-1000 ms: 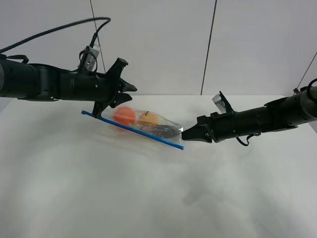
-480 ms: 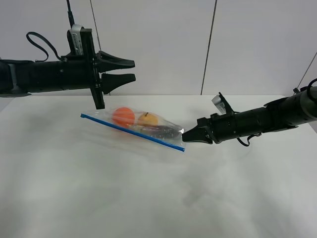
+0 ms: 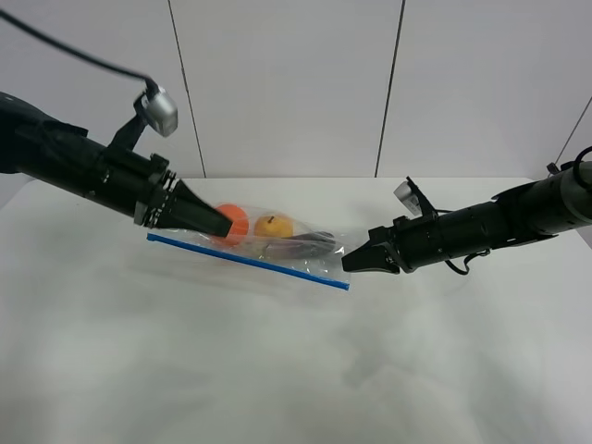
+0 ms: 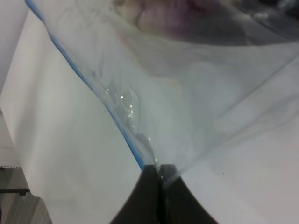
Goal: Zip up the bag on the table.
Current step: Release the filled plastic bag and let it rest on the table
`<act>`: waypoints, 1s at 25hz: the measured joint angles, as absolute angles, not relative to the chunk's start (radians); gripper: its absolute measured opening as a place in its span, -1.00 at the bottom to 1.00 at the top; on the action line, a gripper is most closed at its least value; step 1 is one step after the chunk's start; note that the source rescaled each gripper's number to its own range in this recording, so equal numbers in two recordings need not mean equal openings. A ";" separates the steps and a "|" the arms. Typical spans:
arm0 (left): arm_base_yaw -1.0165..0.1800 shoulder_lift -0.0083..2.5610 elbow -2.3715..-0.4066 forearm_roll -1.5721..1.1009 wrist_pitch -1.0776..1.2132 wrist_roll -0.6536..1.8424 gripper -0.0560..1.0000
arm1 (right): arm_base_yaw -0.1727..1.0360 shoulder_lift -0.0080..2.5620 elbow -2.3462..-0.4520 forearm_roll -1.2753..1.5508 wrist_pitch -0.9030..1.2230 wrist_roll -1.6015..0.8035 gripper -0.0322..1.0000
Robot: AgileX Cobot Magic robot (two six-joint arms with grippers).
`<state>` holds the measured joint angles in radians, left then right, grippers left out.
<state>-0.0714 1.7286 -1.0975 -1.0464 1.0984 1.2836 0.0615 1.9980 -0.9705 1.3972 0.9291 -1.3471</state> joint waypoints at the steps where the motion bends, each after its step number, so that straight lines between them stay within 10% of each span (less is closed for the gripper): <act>1: -0.071 1.713 -1.097 -0.926 1.038 1.242 0.00 | 0.062 1.998 -0.970 1.397 0.927 -1.347 -0.94; 11: 0.012 1.640 -1.097 -0.071 0.564 0.000 0.00 | 0.062 1.998 -0.970 1.371 0.925 -1.336 -0.94; 25: 0.012 1.459 -1.097 0.048 0.564 0.009 0.04 | 0.062 1.998 -0.970 1.365 0.923 -1.332 -0.94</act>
